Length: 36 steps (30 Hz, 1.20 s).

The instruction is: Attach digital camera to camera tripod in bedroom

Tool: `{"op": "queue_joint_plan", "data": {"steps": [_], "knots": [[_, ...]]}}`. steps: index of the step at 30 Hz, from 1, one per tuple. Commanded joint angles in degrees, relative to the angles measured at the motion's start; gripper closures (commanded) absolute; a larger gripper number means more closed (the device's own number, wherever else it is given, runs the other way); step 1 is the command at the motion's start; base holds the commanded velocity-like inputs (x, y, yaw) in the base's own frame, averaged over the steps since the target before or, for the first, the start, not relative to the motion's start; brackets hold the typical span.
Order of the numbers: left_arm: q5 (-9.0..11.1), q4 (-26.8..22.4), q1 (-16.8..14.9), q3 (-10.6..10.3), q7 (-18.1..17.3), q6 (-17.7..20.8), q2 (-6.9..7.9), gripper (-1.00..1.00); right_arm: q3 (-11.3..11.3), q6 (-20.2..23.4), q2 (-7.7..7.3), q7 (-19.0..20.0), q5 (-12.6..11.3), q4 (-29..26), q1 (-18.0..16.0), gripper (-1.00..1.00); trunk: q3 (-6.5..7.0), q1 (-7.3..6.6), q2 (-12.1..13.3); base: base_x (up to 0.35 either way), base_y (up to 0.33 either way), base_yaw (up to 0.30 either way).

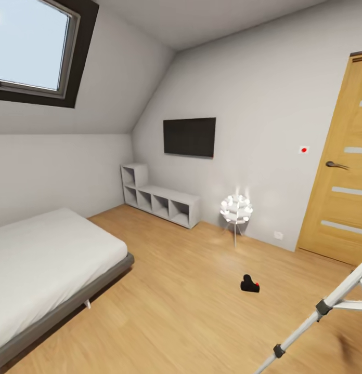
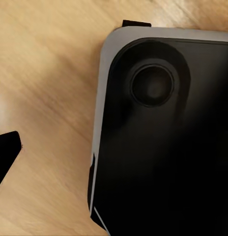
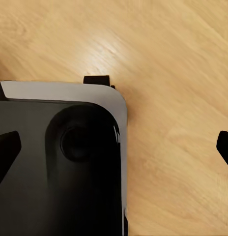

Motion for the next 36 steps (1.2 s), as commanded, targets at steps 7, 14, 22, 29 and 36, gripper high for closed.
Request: {"op": "queue_joint_plan", "data": {"steps": [7, 14, 22, 29, 36], "knots": [[0.0, -0.1, 0.0, 0.4, 0.0, 0.0, 0.22, -1.00, -0.1, -0.2, 0.00, 0.0, 0.0, 0.1, 0.0, -1.00, -0.05, 0.04, 0.0, 0.315, 0.161, 0.000], [0.0, -0.1, 0.0, 0.3, -0.1, 0.0, 0.37, -1.00, -0.1, -0.3, 0.00, 0.0, 0.0, 0.1, 0.0, -1.00, -0.05, 0.04, 0.0, 0.316, 0.160, 0.000], [0.0, -0.1, 0.0, 0.2, -0.1, 0.0, 0.20, -1.00, -0.1, -0.3, 0.00, 0.0, 0.0, 0.1, 0.0, -1.00, -0.05, 0.04, 0.0, 0.316, 0.156, -0.073], [0.0, -0.1, 0.0, 0.1, -0.1, 0.0, 0.03, -1.00, -0.1, -0.3, 0.00, 0.0, 0.0, 0.1, 0.0, -1.00, -0.05, 0.04, 0.0, 0.316, 0.155, -0.253], [0.0, -0.1, 0.0, 0.1, 0.0, 0.0, 0.03, -1.00, -0.1, -0.3, 0.00, 0.0, 0.0, 0.1, 0.0, -1.00, -0.05, 0.04, 0.0, 0.316, 0.156, -0.279]]}}
